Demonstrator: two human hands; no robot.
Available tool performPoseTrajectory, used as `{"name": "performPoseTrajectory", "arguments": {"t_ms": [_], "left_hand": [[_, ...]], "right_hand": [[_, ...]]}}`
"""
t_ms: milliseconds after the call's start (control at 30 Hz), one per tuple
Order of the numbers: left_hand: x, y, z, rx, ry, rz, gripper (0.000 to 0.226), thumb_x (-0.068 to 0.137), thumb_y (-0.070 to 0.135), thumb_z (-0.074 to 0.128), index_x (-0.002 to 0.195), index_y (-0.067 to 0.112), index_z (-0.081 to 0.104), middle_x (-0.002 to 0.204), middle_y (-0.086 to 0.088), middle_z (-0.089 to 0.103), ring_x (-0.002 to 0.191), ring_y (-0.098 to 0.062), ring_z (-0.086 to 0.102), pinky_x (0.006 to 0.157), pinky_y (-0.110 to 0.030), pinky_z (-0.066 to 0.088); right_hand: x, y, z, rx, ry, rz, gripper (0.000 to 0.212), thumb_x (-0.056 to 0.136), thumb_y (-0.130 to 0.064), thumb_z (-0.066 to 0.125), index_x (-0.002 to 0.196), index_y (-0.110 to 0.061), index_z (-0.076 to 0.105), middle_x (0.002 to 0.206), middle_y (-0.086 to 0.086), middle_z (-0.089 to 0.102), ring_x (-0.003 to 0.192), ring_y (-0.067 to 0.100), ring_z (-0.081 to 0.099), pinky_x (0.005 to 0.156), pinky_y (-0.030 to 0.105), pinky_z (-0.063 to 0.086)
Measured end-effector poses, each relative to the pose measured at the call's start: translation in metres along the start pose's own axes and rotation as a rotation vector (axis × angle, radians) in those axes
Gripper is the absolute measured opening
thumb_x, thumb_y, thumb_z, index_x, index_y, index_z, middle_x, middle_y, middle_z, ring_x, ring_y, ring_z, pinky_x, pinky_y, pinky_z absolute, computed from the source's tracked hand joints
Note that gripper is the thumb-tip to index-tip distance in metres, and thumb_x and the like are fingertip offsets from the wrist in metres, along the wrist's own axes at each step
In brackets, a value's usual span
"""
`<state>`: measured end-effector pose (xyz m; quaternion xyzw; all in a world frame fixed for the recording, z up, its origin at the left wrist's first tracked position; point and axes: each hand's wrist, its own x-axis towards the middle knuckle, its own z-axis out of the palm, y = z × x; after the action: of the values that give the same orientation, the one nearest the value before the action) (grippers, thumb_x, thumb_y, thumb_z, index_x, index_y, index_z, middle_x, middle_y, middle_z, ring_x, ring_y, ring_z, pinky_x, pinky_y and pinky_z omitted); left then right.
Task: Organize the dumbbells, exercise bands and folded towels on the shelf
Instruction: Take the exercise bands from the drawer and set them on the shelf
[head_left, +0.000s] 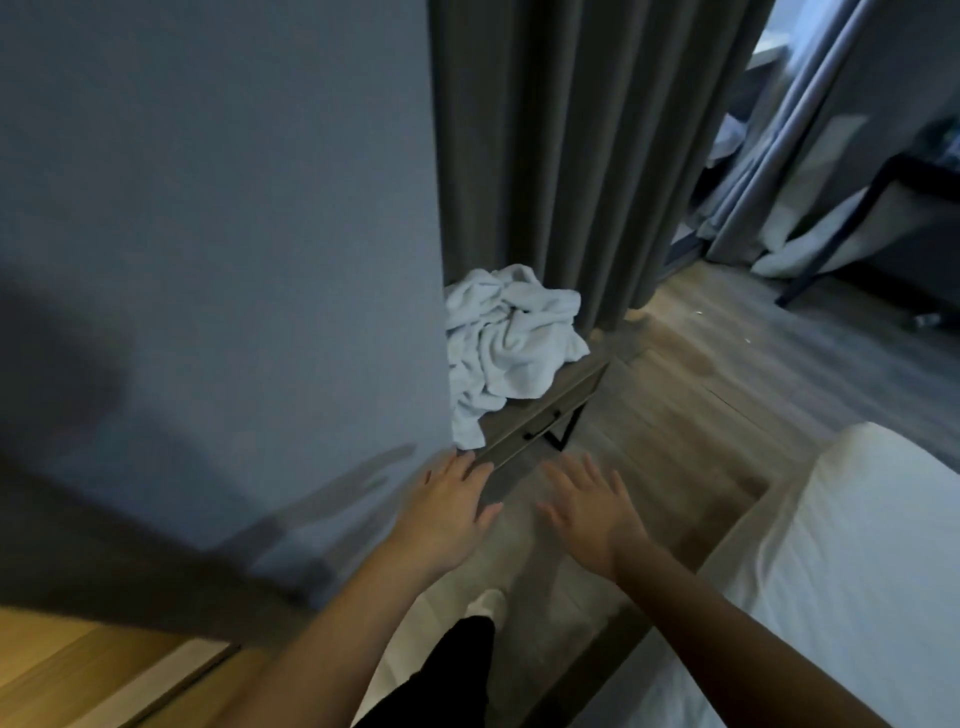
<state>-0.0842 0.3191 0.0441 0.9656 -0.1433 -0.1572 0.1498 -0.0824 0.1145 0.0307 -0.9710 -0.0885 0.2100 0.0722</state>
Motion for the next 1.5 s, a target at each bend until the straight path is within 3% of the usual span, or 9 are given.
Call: {"name": "performPoseTrajectory", "arguments": {"t_ms": [600,733,867,933,1067,1133,1300,1400,1500], "left_hand": [[0.318,0.017,0.102,0.155,-0.331,0.004,0.058,0.100,0.041,0.039,0.152,0.019,0.026,0.160,-0.007,0.017,0.149,-0.028,0.010,0.118,-0.049,0.019],[0.352,-0.010,0.140,0.246,-0.272,-0.024,0.059,0.097,0.042,0.041,0.150,0.019,0.030,0.159,-0.010,0.021,0.146,-0.029,0.017,0.115,-0.046,0.025],[0.378,-0.032,0.175,0.360,-0.188,-0.069,0.070,0.099,0.045,0.038,0.156,0.023,0.005,0.163,-0.011,-0.006,0.150,-0.032,-0.002,0.119,-0.050,0.013],[0.387,-0.048,0.191,0.399,-0.168,-0.102,0.076,0.097,0.051,0.039,0.156,0.023,0.000,0.163,-0.014,-0.007,0.150,-0.035,-0.003,0.118,-0.052,0.013],[0.400,-0.089,0.219,0.386,-0.102,-0.059,0.094,0.074,0.060,0.071,0.148,0.013,0.039,0.154,-0.023,0.032,0.139,-0.044,0.034,0.102,-0.061,0.040],[0.405,-0.103,0.230,0.404,-0.089,-0.020,0.103,0.065,0.062,0.077,0.145,0.009,0.041,0.151,-0.026,0.035,0.136,-0.045,0.037,0.099,-0.063,0.041],[0.410,-0.115,0.246,0.463,-0.023,0.016,0.091,0.079,0.057,0.058,0.150,0.007,0.029,0.157,-0.026,0.019,0.145,-0.045,0.019,0.102,-0.070,0.027],[0.413,-0.118,0.253,0.452,-0.008,0.028,0.103,0.069,0.053,0.073,0.150,0.006,0.029,0.157,-0.027,0.019,0.145,-0.044,0.016,0.102,-0.072,0.025],[0.415,-0.120,0.254,0.432,0.010,0.033,0.114,0.063,0.055,0.079,0.150,0.009,0.022,0.158,-0.026,0.015,0.148,-0.039,-0.005,0.102,-0.072,0.021]], "right_hand": [[0.198,0.172,0.025,0.144,-0.171,0.190,0.060,0.102,-0.045,0.032,0.155,-0.027,0.009,0.163,0.007,0.000,0.149,0.032,-0.005,0.118,0.055,0.005],[0.254,0.190,0.063,0.117,-0.255,0.108,0.061,0.103,-0.045,0.030,0.155,-0.026,0.006,0.163,0.008,-0.005,0.149,0.032,-0.007,0.118,0.055,0.003],[0.308,0.198,0.105,0.029,-0.313,-0.019,0.063,0.103,-0.045,0.030,0.155,-0.025,0.003,0.163,0.008,-0.008,0.149,0.033,-0.009,0.118,0.056,0.001],[0.328,0.197,0.124,0.001,-0.332,-0.073,0.063,0.103,-0.043,0.031,0.156,-0.024,0.002,0.163,0.007,-0.009,0.149,0.033,-0.010,0.118,0.056,0.001],[0.363,0.195,0.158,-0.026,-0.372,-0.134,0.065,0.103,-0.043,0.033,0.155,-0.027,-0.003,0.162,0.003,-0.013,0.148,0.034,-0.012,0.118,0.059,0.002],[0.378,0.196,0.173,-0.047,-0.395,-0.146,0.067,0.103,-0.044,0.033,0.155,-0.028,-0.006,0.162,0.002,-0.015,0.148,0.035,-0.011,0.117,0.061,0.005],[0.401,0.200,0.195,-0.036,-0.445,-0.139,0.069,0.101,-0.048,0.034,0.154,-0.032,-0.008,0.161,-0.002,-0.019,0.148,0.035,-0.010,0.116,0.062,0.010],[0.405,0.203,0.202,-0.022,-0.450,-0.129,0.070,0.101,-0.048,0.035,0.153,-0.035,-0.009,0.161,-0.005,-0.021,0.149,0.035,0.002,0.114,0.059,0.020],[0.408,0.206,0.200,-0.035,-0.413,-0.134,0.067,0.102,-0.046,0.035,0.153,-0.037,-0.007,0.162,-0.005,-0.014,0.140,0.035,0.027,0.105,0.051,0.035]]}}
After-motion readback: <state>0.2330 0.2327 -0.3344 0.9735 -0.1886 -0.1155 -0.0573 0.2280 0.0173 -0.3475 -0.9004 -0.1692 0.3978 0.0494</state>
